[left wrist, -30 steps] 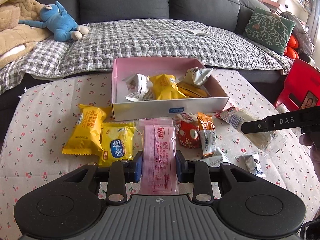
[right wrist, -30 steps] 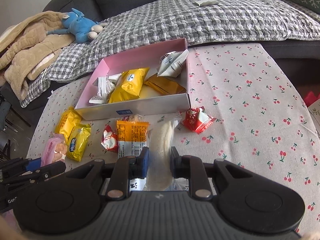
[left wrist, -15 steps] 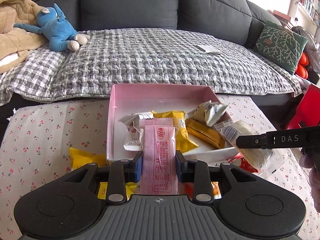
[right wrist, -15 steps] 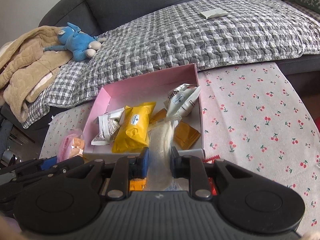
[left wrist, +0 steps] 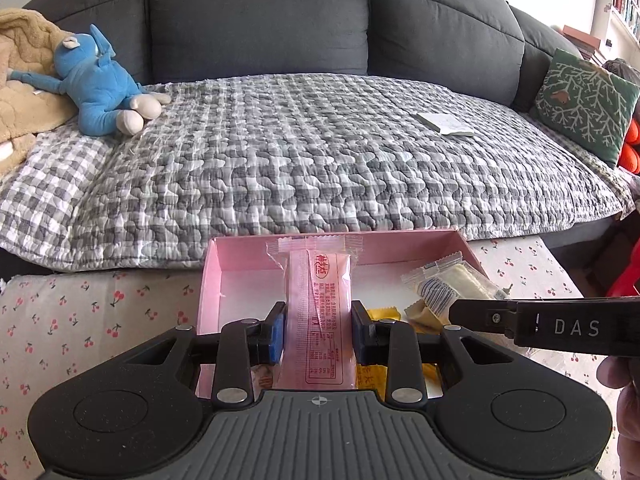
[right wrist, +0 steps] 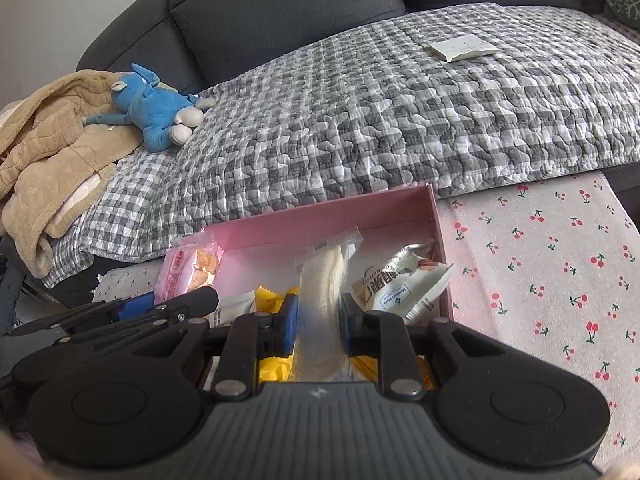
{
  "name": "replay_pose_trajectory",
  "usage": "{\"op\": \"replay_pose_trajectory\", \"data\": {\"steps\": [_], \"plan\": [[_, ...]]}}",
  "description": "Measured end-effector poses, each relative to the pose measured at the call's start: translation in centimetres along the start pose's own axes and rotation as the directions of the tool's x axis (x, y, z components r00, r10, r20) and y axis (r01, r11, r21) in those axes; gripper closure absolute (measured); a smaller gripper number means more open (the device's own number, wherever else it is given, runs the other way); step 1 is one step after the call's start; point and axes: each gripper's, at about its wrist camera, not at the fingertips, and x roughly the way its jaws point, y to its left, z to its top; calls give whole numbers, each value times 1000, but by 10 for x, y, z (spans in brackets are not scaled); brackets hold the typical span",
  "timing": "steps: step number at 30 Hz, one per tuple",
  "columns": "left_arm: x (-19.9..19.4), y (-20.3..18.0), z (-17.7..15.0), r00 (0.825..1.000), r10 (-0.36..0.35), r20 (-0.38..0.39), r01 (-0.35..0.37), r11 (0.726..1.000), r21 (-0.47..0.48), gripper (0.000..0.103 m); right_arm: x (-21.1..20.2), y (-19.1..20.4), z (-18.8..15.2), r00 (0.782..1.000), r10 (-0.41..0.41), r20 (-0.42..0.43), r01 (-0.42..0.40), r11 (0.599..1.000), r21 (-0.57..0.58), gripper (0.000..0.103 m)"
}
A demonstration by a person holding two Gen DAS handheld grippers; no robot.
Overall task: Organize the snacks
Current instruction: 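Carry both packets into the box and open both tools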
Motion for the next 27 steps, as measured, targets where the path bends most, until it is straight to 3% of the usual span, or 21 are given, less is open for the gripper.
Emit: {"op": "replay_pose_trajectory", "data": {"steps": [9,12,14,18,27], "plan": [[25,1,8,1000,23,9,-23,1000,0,71,7,-1,13,999,0,32,0,1000,-15,81],[27,4,7,999,35,13,-35,999,-12,62,6,-2,11,1000,0,29,1,1000,-17,77],[24,6,5,999,34,23,-33,999,-22,46,5,-2,10,1000,-8,26,8,1000,-18,69],[16,6,-2,999,28,19,-28,1000,-2,42,-1,-3,6,1000,-15,26,16,1000,-14,62],[-21,5,-24,999,19,29,-20,999,43,25,-31,0,-12,999,-39,37,40,999,-27,30]]}}
